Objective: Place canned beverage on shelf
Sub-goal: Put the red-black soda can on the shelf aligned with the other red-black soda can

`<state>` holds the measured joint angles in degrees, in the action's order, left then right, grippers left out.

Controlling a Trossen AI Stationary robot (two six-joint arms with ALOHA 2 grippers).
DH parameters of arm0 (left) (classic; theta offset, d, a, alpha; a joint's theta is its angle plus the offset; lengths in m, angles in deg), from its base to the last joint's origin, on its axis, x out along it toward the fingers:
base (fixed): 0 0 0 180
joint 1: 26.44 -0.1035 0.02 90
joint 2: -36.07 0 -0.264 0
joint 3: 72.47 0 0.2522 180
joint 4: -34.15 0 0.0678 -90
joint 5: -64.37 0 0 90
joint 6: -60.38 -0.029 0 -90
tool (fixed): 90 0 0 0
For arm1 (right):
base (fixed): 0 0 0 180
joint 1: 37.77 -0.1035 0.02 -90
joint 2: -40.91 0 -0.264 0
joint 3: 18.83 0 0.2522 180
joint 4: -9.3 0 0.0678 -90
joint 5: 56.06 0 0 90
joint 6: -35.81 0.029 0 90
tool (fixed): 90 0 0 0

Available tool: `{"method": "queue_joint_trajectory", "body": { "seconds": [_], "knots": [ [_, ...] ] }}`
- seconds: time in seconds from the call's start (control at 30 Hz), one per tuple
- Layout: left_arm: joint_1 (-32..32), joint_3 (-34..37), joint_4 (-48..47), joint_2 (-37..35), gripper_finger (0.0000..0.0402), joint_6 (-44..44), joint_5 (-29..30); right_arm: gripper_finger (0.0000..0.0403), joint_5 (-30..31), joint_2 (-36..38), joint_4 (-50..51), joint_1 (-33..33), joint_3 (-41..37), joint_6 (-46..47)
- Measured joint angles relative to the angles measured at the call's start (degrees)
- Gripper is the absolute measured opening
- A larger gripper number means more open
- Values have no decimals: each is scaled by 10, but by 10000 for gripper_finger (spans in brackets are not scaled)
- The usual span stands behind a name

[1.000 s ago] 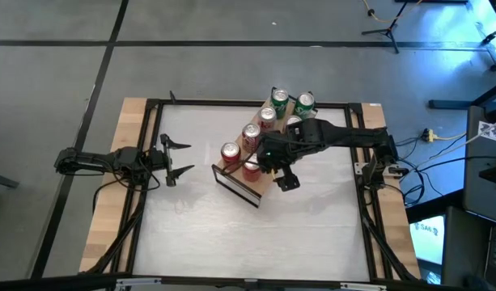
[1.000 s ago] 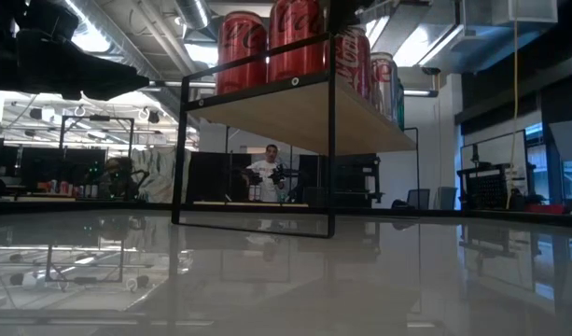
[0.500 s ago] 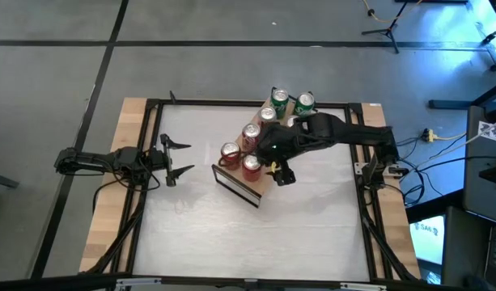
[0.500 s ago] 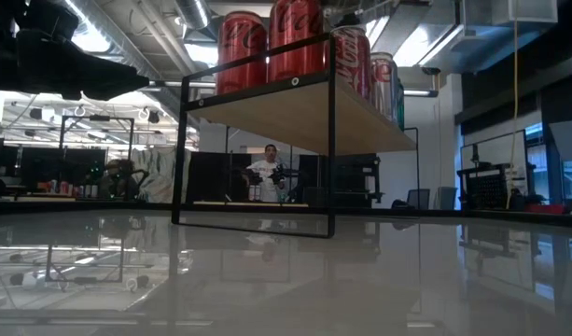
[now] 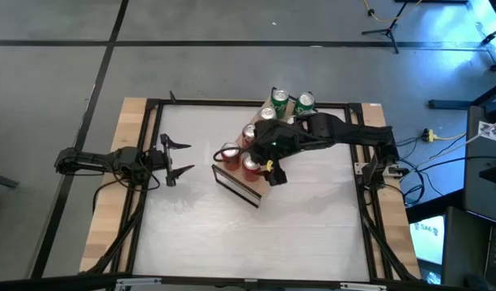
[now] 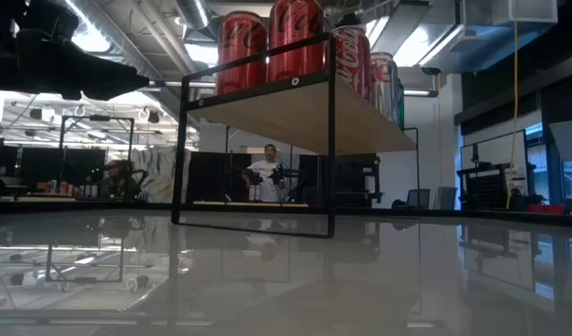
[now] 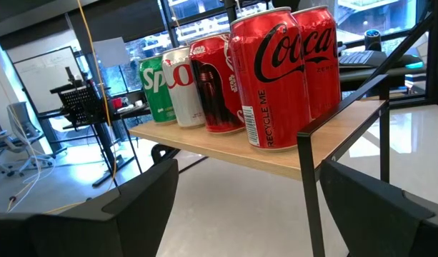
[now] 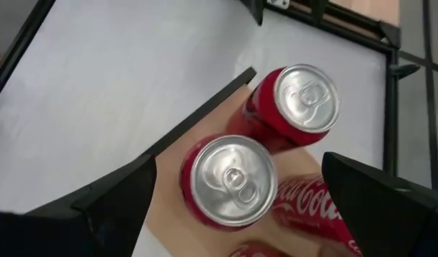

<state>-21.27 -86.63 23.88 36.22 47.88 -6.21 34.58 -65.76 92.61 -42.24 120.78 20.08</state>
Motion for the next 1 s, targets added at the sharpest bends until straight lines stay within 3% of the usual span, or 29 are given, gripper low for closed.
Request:
{"method": "queue_joint_trajectory", "body": {
  "seconds": [0.57,1.0],
  "knots": [
    [0,0,0,0,330,0,0,392,4,-30,-19,0,-1,-2],
    [0,0,0,0,330,0,0,392,24,-58,25,0,-1,-2]
  ]
}}
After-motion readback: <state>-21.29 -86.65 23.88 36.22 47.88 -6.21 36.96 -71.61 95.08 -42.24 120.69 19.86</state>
